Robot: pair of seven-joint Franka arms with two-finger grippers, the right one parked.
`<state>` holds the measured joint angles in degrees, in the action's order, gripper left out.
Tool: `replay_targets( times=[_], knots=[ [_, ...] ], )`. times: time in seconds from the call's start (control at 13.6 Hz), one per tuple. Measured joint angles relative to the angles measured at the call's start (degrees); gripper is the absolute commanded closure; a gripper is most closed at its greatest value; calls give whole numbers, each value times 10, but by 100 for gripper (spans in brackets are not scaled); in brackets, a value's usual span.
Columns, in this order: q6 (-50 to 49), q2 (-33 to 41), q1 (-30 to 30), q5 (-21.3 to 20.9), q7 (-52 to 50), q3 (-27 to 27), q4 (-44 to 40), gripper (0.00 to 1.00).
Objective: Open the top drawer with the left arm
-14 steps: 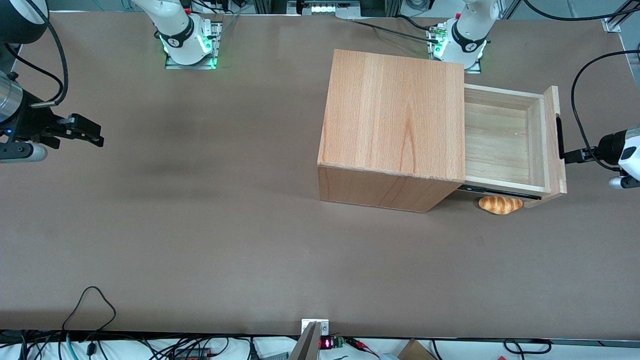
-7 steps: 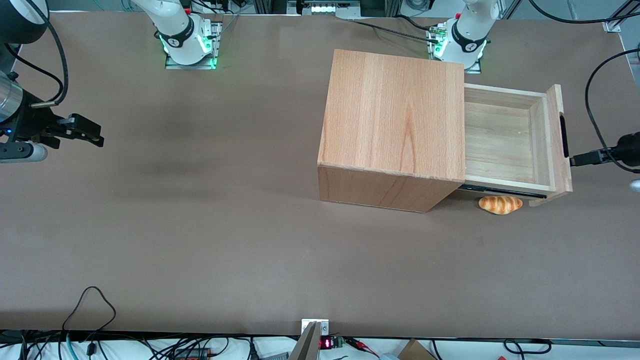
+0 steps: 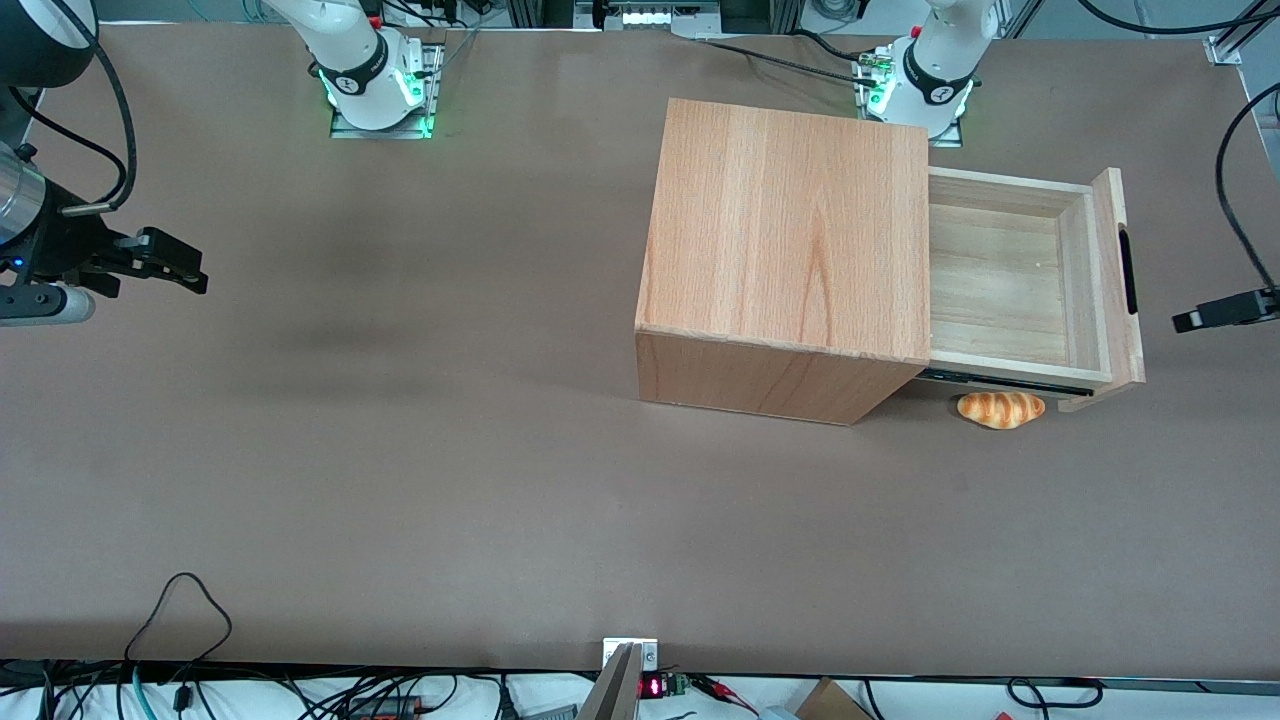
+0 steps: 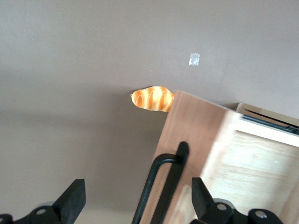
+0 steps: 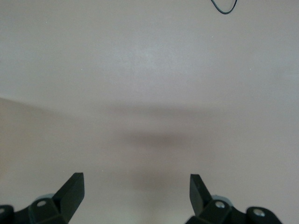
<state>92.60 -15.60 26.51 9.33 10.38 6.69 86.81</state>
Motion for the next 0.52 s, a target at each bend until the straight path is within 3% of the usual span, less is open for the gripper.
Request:
replay_targets(
  times=[0.22,0.52],
  knots=[
    [-27,1,-2,-5,-2,20,-46,0],
    [-33,12,-12,-43,-13,65,-66,0]
  ],
)
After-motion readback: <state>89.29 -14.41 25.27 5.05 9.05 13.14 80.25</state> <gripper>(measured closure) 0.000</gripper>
